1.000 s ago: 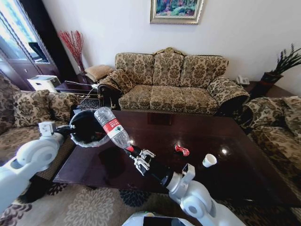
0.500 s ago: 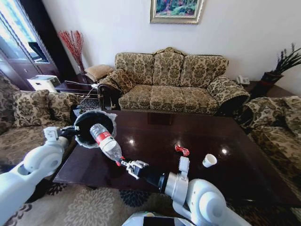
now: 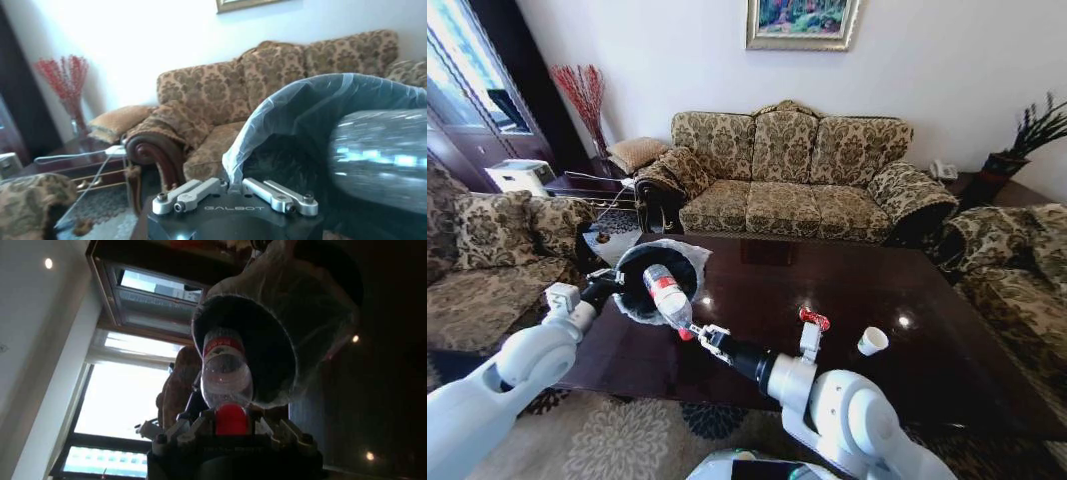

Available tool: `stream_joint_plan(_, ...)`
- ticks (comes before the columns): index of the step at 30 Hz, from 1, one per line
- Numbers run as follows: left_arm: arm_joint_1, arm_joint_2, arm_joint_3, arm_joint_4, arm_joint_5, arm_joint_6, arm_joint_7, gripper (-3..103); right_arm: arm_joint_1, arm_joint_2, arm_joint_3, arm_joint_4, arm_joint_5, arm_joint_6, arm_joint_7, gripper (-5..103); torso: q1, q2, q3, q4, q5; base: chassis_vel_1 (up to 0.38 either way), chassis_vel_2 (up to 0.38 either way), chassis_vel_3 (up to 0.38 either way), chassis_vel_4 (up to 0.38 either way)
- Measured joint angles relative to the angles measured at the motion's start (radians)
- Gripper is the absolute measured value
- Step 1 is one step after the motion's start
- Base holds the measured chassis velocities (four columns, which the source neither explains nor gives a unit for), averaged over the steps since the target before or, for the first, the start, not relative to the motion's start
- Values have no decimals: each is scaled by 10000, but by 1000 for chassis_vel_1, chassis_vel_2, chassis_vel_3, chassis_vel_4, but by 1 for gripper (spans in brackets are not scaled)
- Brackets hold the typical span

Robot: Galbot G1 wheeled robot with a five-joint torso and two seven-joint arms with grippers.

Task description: Move to the front of the table and place the trash on the table into the trash bin.

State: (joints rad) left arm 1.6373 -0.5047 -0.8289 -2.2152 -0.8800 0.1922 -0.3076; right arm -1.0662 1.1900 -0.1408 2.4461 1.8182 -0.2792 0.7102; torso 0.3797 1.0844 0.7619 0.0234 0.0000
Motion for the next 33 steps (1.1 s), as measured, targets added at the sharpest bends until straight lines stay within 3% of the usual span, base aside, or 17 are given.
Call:
stream_joint_plan(9,133,-73,2,-346,28,-106,269,0,246,292,33,-408,-37,285,238,23,0,-1,0,-1,0,0,0,0,0)
stream_joint_plan(23,379,-334,12,-580,159,-152,407,0,223,452,279,-658,-68,278,-651,20,0,-1,0,-1,0,0,0,0,0)
stream_joint_plan(30,396,-339,118,-558,184,-151,456,0,54,358,316,-583,-69,230,-744,31,0,-1,0,-1,-1,0,0,0,0)
stream_joint_plan(33,385,-300,134,-546,190,-151,464,0,-10,307,280,-538,-85,127,-782,45,0,-1,0,0,0,0,0,0,0)
